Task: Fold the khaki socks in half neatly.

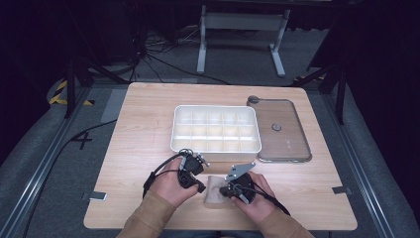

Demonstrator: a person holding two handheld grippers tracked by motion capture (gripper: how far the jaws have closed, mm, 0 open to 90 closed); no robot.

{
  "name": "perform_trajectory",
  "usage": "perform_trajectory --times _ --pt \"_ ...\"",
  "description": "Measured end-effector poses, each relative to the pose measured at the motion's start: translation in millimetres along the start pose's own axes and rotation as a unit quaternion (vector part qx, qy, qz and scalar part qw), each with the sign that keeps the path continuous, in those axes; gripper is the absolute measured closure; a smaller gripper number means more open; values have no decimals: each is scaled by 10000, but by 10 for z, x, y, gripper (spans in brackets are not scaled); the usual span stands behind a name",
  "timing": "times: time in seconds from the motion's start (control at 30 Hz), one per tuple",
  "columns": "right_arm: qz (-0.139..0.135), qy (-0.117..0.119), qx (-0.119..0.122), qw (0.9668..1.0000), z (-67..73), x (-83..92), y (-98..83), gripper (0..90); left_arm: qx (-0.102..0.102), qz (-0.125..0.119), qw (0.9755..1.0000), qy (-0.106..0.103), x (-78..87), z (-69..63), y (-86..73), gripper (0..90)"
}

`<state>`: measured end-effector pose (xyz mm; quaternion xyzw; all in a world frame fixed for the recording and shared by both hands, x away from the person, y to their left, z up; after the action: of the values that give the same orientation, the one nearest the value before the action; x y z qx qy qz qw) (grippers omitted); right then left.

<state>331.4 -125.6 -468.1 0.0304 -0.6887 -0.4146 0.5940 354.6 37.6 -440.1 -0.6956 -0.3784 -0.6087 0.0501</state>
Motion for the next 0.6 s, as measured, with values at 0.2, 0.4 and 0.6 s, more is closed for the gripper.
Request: perform_trajectory --times 0.2,0.4,0.6 --pt "81 4 -14 10000 -25 -59 -33 893 50 -50 9999 72 -25 53 -18 773" --pt "54 20 -56 10000 -41 -61 -44 894 63 -37 9999 101 -66 77 -36 745" --pt "25 82 -99 9999 -60 -67 -49 896 -94 -146 9998 112 -147 111 -51 736"
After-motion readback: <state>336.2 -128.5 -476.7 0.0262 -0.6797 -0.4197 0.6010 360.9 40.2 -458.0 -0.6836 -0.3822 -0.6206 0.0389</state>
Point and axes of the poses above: each handheld gripper's, and its own axes: x roughly backward along the jaws, y roughly out of its top, z roughly to its left, the point moved 4 cm from there along -x, roughly forward along the jaws, and after that the axes turned 2 degrees about -z, right-handed, at the moved point
